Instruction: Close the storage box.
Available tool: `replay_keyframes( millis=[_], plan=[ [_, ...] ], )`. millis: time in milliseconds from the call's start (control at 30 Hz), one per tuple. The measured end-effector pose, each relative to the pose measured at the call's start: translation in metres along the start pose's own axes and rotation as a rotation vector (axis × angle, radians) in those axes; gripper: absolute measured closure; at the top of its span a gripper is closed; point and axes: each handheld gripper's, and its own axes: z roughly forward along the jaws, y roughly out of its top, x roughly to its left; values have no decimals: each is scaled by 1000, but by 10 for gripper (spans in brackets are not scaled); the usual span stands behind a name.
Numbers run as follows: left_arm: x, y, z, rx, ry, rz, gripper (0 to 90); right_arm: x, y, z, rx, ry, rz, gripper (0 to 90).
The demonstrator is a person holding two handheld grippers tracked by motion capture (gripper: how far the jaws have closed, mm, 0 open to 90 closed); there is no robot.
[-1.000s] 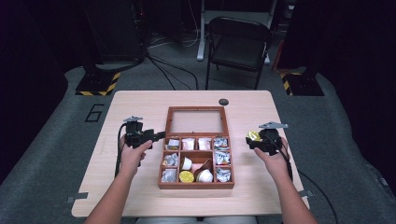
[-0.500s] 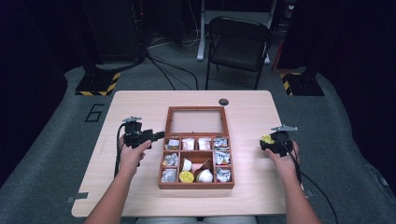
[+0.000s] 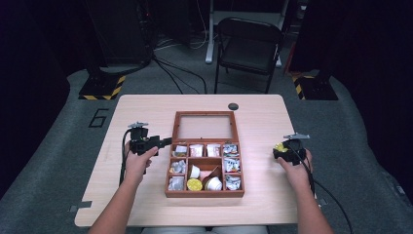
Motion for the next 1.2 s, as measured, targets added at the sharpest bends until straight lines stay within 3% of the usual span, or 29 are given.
replay_keyframes(
  millis=[300, 633, 833, 1200],
  plan=[
    [0, 0, -1, -3, 4, -9, 300, 0, 1, -2, 5, -3, 13, 293],
    [-1, 0, 0, 2, 2, -2, 300, -4, 6, -15, -63, 8, 18, 287],
    [-3, 0, 3, 16, 5, 6, 300, 8, 16, -28, -92, 16, -23, 308],
    [-12, 2, 16, 51, 10, 29, 300, 35, 35, -42, -80, 162, -17, 319]
  ],
)
